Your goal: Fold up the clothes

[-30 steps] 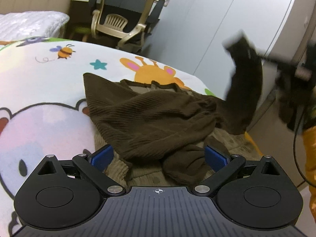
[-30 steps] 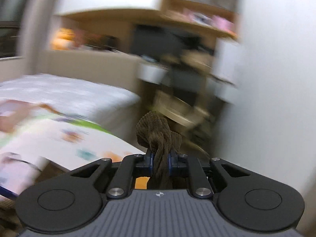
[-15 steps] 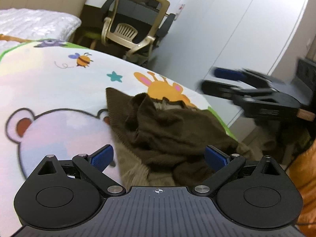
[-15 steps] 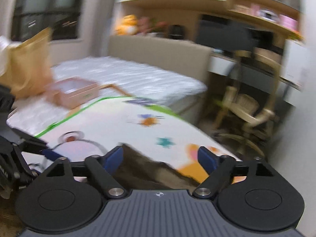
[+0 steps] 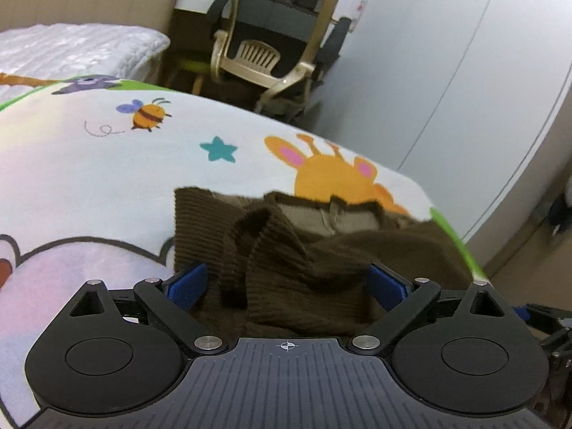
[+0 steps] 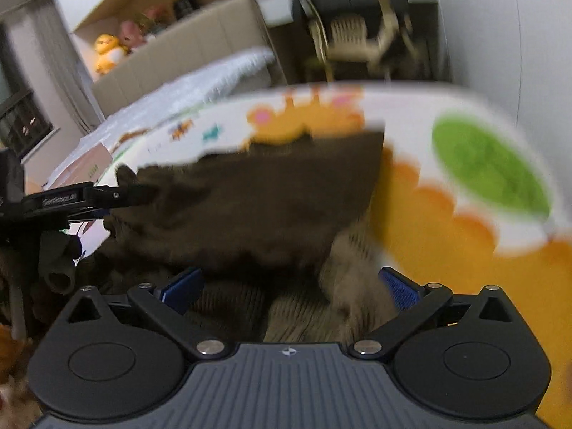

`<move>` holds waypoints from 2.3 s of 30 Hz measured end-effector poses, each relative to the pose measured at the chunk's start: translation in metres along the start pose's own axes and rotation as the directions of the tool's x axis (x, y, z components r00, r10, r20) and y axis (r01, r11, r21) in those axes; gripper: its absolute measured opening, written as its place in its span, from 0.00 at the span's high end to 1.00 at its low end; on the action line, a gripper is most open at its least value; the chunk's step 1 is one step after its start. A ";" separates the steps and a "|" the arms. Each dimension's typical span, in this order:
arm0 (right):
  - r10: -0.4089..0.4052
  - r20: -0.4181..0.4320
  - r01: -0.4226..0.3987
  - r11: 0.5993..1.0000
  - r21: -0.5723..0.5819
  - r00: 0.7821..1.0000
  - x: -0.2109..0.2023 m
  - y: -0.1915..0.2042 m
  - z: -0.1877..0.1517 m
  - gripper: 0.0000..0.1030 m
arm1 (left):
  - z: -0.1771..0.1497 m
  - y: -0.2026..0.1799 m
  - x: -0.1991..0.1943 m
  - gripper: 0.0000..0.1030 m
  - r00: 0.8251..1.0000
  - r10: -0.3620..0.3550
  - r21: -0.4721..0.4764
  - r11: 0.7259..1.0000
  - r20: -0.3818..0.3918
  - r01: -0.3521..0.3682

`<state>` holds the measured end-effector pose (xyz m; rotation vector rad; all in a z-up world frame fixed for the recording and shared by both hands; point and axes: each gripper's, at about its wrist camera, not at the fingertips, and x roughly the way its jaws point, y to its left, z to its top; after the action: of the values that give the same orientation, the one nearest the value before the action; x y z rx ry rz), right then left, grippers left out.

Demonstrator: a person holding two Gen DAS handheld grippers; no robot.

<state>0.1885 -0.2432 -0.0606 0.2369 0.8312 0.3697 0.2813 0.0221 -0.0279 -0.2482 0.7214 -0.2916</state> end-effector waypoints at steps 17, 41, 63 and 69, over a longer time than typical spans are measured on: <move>-0.124 0.291 0.211 0.933 -0.291 0.949 -0.022 0.052 0.040 0.00 | 0.009 -0.002 -0.019 0.72 0.996 0.077 0.139 0.987 0.040 -0.082; -0.103 -0.010 0.101 0.986 -0.136 0.995 0.075 0.004 0.097 0.68 | 0.027 0.056 0.022 0.63 0.988 -0.103 -0.135 0.987 -0.111 0.088; -0.267 0.174 0.307 0.913 -0.270 0.948 -0.032 -0.012 0.043 0.30 | 0.027 0.032 -0.041 0.22 0.999 0.048 0.179 0.983 0.025 -0.051; -0.238 0.182 0.295 0.855 -0.426 0.954 -0.087 0.026 -0.048 0.19 | -0.040 -0.006 -0.105 0.09 1.000 -0.015 0.283 0.959 0.022 0.008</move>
<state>0.0924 -0.2526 -0.0245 -0.2875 0.6235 0.2719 0.1788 0.0481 0.0089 0.0164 0.6462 -0.3980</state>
